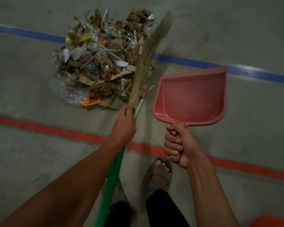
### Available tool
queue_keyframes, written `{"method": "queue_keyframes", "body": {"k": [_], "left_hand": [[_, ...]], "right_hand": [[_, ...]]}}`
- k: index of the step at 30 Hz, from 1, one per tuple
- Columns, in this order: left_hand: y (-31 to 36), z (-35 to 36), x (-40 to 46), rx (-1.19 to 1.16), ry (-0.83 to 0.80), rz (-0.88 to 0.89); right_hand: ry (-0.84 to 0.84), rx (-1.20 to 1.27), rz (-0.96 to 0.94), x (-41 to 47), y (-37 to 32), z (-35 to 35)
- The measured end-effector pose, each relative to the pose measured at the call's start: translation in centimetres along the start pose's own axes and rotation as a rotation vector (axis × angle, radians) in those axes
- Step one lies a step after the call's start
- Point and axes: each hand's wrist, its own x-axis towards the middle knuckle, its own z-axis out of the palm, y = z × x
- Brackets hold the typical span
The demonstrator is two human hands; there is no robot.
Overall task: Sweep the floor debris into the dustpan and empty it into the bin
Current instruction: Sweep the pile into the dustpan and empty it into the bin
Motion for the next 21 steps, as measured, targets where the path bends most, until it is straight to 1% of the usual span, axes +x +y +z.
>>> {"method": "queue_keyframes", "body": {"k": [4,10,16,21], "left_hand": [[-3.9,-5.1,-0.7,-0.085,0.019,0.023],[-9.2,-10.1,-1.2,-0.052,0.072,0.048],[-13.0,-11.3,-1.4,-0.016,0.038,0.024],[-12.9,-9.6,-0.7,-0.010,0.054,0.005]], "right_hand": [[-0.018,-0.032,0.080,1.2,2.9,2.4],[-0.083,-0.018,0.250,3.0,6.9,4.1],[-0.112,0.032,0.483,6.4,8.1,2.3],[-0.167,0.093,0.670,9.1,8.5,-1.9]]}}
